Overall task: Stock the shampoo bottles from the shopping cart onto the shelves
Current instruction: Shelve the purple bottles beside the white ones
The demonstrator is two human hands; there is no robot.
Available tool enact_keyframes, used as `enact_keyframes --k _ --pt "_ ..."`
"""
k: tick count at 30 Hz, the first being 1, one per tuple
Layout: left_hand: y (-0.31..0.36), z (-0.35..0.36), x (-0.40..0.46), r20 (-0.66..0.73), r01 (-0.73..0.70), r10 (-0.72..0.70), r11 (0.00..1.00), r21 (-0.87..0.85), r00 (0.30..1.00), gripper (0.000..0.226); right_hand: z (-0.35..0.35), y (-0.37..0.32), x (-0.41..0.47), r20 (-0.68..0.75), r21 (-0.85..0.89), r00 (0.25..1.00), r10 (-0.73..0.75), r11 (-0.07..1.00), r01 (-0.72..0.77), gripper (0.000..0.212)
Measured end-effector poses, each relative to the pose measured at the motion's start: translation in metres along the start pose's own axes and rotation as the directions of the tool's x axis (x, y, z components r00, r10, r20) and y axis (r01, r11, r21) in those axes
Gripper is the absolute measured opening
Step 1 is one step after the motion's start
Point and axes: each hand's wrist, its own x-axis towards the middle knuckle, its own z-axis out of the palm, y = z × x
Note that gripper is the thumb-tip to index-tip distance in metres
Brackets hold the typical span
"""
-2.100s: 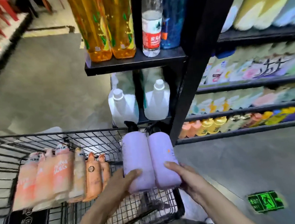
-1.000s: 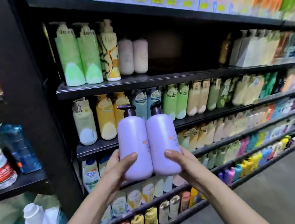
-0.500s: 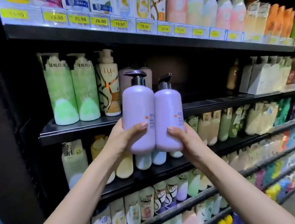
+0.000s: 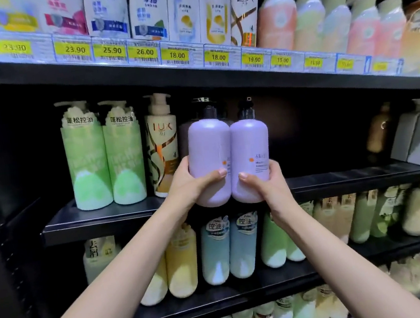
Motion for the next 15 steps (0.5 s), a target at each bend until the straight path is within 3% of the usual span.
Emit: enact_keyframes --k 3,7,12,15 --pt "-0.013 0.005 0.013 -0.066 0.006 -0.002 0.998 0.062 0.998 0.061 -0.003 0.008 0.019 0.032 -0.059 0.999 -0.031 0.998 0.033 0.074" --pt "-0.021 0.008 0.031 -0.116 0.019 -0.002 0.989 0.146 0.993 0.058 -0.011 0.014 0.044 0.130 -0.170 0.991 -0.008 0.985 0.031 0.071" --pt "-0.027 0.007 0.040 -0.168 0.069 -0.023 0.960 0.270 0.986 0.097 -0.019 0.022 0.069 0.197 -0.245 0.979 0.043 0.969 0.007 0.076" --pt "-0.028 0.008 0.036 -0.183 0.095 -0.033 0.934 0.344 0.983 0.075 -0.025 0.028 0.074 0.260 -0.234 0.963 0.077 0.972 -0.014 0.082"
